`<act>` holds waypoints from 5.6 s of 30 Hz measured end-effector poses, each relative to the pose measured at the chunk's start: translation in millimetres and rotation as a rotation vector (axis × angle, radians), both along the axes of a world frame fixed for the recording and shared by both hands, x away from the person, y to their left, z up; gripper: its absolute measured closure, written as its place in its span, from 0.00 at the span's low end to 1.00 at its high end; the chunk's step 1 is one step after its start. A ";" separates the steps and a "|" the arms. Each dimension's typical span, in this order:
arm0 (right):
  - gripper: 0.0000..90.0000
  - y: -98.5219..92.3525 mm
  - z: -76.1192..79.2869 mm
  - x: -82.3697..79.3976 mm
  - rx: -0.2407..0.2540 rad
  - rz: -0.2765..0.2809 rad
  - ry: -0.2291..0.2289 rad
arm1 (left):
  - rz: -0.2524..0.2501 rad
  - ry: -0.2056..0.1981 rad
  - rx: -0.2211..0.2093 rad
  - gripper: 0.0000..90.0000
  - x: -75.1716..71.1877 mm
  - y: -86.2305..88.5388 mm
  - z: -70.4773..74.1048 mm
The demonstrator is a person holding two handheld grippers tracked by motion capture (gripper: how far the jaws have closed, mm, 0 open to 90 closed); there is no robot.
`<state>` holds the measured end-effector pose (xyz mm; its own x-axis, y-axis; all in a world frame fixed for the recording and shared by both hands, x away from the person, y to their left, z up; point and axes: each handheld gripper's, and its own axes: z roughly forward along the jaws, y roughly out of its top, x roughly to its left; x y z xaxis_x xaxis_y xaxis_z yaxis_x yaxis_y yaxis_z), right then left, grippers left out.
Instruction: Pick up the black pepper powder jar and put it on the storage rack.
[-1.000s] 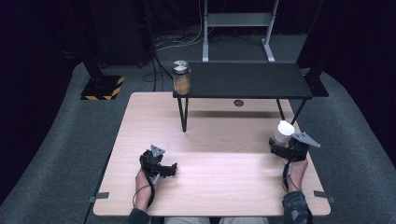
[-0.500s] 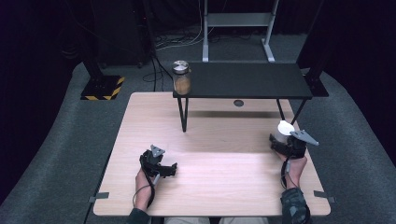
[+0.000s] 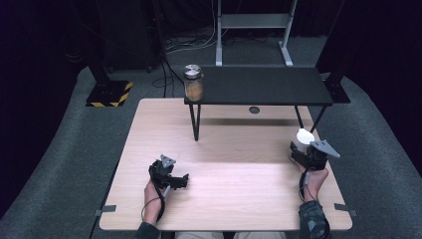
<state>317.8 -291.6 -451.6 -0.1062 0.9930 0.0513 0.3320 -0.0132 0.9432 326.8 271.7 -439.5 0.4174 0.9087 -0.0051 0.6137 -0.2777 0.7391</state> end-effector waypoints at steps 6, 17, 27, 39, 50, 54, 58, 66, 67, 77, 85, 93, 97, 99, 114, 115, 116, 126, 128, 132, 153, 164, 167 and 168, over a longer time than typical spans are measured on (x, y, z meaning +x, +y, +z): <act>0.33 0.9 3.4 -3.5 -0.002 -0.002 -0.004 | 0.000 0.000 0.000 0.00 0.0 0.0 0.0; 0.33 0.2 12.0 -9.4 -0.017 0.008 -0.007 | -0.002 -0.001 0.000 0.00 -0.1 -0.1 -0.1; 0.33 -0.5 25.4 -13.6 -0.037 0.023 -0.018 | -0.007 -0.003 0.000 0.00 -0.1 0.1 -0.4; 0.33 0.4 43.4 -17.2 -0.049 0.041 -0.039 | -0.007 -0.003 -0.001 0.00 -0.1 0.2 -0.4; 0.33 4.3 55.4 -16.0 -0.058 0.058 -0.040 | -0.007 -0.003 -0.001 0.00 -0.1 0.2 -0.4; 0.33 5.0 61.3 -14.7 -0.066 0.067 -0.037 | -0.007 -0.003 -0.001 0.00 0.0 0.2 -0.4; 0.33 4.0 66.3 -12.7 -0.062 0.075 -0.038 | -0.007 -0.003 -0.001 0.00 -0.1 0.2 -0.4; 0.33 3.5 75.0 -12.1 -0.066 0.083 -0.037 | -0.006 -0.003 -0.001 0.00 -0.2 0.1 -0.4; 0.33 3.5 76.0 -12.1 -0.066 0.084 -0.037 | -0.006 -0.003 -0.001 0.00 -0.2 0.1 -0.4; 0.33 4.8 82.5 -12.9 -0.079 0.093 -0.040 | -0.011 -0.002 0.001 0.00 -0.2 0.2 -0.2; 0.33 5.0 92.7 -14.4 -0.087 0.105 -0.050 | -0.013 -0.002 0.003 0.00 -0.1 0.3 -0.1; 0.33 5.4 103.8 -14.5 -0.086 0.118 -0.053 | -0.013 -0.002 0.003 0.00 -0.1 0.3 0.0; 0.33 5.8 107.9 -15.0 -0.086 0.121 -0.056 | -0.013 -0.002 0.002 0.00 -0.1 0.3 -0.1; 0.33 5.7 112.1 -14.7 -0.085 0.125 -0.058 | -0.012 -0.002 0.001 0.00 -0.2 0.3 -0.1; 0.33 4.2 126.5 -9.3 -0.074 0.145 -0.059 | -0.012 -0.002 0.001 0.00 -0.3 0.3 -0.1; 0.33 5.0 128.4 -8.1 -0.077 0.147 -0.060 | -0.012 -0.002 0.001 0.00 -0.3 0.3 -0.1; 0.33 5.5 129.6 -7.6 -0.078 0.148 -0.060 | -0.012 -0.002 0.002 0.00 -0.3 0.3 -0.1; 0.33 9.3 140.1 -3.2 -0.085 0.167 -0.071 | -0.012 -0.002 0.002 0.00 -0.4 0.3 -0.1; 0.33 9.4 141.1 -2.6 -0.083 0.170 -0.074 | -0.012 -0.002 0.002 0.00 -0.4 0.3 -0.1; 0.33 10.2 143.1 -1.1 -0.086 0.174 -0.071 | -0.012 -0.002 0.001 0.00 -0.4 0.3 -0.1; 0.33 12.7 152.0 1.4 -0.101 0.183 -0.077 | -0.013 -0.001 0.003 0.00 -0.3 0.3 0.1; 0.33 14.7 157.5 2.4 -0.114 0.184 -0.081 | -0.013 -0.001 0.003 0.00 -0.3 0.3 0.1; 0.33 18.3 169.1 8.5 -0.123 0.192 -0.095 | -0.012 -0.002 0.002 0.00 -0.4 0.3 -0.1; 0.33 18.8 169.3 8.8 -0.124 0.193 -0.098 | -0.013 -0.002 0.002 0.00 -0.4 0.4 -0.1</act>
